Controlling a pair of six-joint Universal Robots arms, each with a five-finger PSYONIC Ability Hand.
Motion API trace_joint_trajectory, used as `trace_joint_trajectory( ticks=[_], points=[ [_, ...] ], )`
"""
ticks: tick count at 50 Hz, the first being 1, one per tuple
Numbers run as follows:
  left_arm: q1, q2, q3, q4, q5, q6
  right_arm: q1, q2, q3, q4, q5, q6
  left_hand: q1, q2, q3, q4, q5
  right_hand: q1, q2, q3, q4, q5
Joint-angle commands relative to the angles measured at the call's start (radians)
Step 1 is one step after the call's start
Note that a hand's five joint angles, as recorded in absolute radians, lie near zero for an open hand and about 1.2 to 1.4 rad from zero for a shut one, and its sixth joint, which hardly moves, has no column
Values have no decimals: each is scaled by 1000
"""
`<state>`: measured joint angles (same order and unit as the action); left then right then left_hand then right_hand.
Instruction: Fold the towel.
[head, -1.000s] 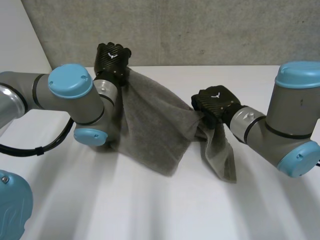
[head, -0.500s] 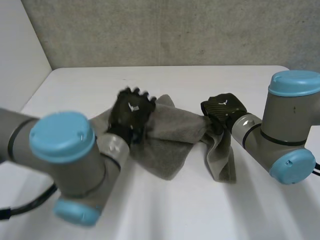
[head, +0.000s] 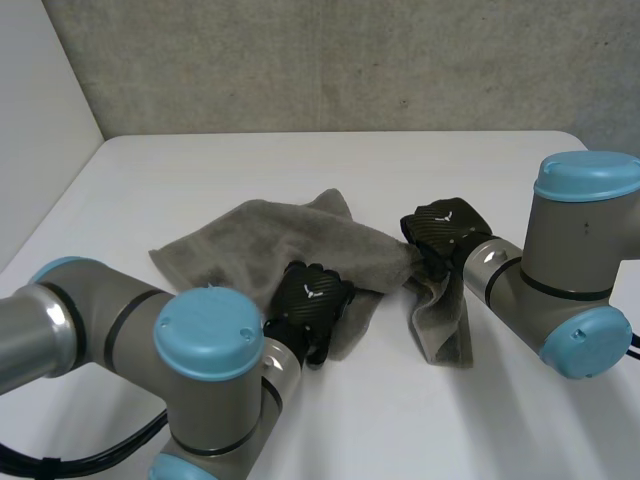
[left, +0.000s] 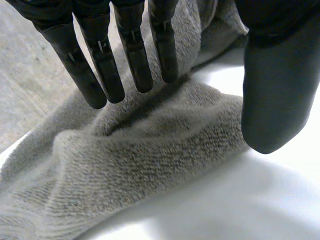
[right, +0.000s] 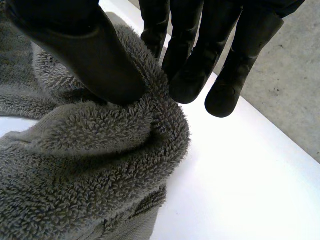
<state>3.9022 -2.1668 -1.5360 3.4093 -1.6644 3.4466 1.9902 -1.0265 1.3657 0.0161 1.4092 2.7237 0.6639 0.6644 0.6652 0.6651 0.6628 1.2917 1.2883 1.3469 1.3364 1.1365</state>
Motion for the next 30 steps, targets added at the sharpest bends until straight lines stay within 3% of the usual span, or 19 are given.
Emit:
trace_joint_trajectory(
  ticks=[1,13,30],
  points=[
    [0,-54,40,-28,0,3,-2,-1,0,-2,-3,1,-81,-81,-82,-82,-254,105,108,49,60,85],
    [0,-108,96,-28,2,11,-1,0,1,-1,-3,1,-51,-52,-52,-52,-225,105,108,49,60,85],
    [5,-151,137,-30,5,11,-2,0,1,-1,-3,-1,260,260,259,259,87,105,108,49,60,85]
  ],
)
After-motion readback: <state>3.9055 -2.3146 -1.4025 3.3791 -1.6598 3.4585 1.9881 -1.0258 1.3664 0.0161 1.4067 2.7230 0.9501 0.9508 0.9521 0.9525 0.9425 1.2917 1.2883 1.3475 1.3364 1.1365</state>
